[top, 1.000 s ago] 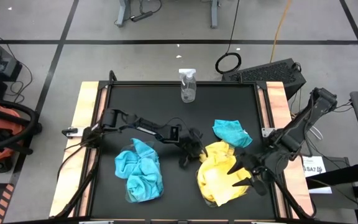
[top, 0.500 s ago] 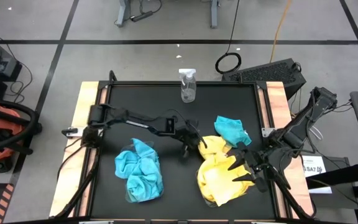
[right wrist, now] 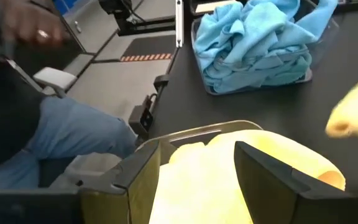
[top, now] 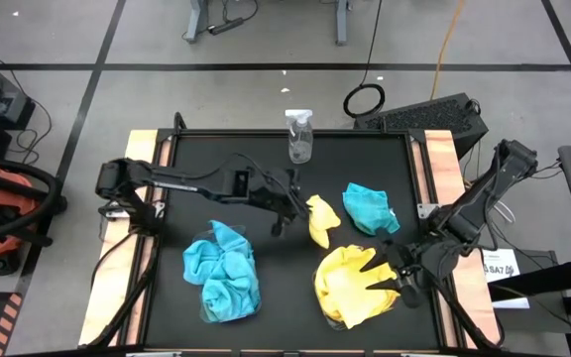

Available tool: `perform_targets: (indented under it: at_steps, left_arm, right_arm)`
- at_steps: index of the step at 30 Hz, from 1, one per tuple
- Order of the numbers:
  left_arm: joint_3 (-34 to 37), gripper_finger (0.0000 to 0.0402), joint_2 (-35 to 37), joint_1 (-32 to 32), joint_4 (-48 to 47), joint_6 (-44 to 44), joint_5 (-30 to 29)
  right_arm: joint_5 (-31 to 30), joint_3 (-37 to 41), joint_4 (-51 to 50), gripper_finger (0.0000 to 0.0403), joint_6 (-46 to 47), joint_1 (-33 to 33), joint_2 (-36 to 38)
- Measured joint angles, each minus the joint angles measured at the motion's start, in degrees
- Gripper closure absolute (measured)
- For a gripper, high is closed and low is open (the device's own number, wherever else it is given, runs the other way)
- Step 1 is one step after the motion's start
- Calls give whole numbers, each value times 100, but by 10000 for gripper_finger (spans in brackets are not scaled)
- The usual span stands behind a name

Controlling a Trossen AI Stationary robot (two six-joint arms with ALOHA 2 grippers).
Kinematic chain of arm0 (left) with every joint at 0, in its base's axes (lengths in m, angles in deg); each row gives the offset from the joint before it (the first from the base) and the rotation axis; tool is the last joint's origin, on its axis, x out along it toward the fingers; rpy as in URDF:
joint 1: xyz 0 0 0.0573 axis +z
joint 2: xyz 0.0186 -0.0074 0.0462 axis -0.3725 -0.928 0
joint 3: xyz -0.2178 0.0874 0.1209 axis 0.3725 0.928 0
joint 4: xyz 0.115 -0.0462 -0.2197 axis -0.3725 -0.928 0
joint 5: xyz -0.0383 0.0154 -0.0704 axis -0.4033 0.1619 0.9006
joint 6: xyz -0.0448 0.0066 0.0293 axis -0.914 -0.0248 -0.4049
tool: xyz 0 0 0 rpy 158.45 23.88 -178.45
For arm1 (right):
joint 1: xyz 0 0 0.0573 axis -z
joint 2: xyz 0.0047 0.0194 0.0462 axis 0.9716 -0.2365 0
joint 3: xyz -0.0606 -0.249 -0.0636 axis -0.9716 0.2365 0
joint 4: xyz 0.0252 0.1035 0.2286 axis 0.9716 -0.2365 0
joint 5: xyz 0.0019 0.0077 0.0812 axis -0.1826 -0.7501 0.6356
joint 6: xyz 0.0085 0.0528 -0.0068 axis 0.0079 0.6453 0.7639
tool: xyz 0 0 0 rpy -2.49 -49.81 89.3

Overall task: Sort microfiber towel by color & place in baskets
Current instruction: Put the yellow microfiber towel into the right transparent bin

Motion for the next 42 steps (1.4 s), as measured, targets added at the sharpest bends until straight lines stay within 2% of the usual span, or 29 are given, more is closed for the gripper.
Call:
perform_targets:
  at_steps: [5,16,21,25,29,33,42]
  left_arm:
    - [-2,400,336,-53,25,70,0]
    - [-2,400,824,-170,35,917,-125]
    - [-2,400,1121,-103,-28,696,-53]
    - [-2,400,1296,-107,20,258,515]
    - [-2,400,1366,-109,317,-339,1126]
    - [-2,400,1364,-122,672,-1038,1776]
    - [-2,399,1364,-140,1281,-1837,2330]
  right_arm:
    - [-127,0,30,203,-50,11,-253]
    - [-1472,0,69,199,-748,45,-497]
    - [-1909,-191,253,156,-914,305,-440]
    - [-2190,-421,528,103,-1041,592,-427]
    - [-2148,-431,1149,68,-1233,1035,-429]
    - [-1687,-433,1689,63,-1307,1400,-433]
    - [-479,-442,1957,64,-758,1926,-538]
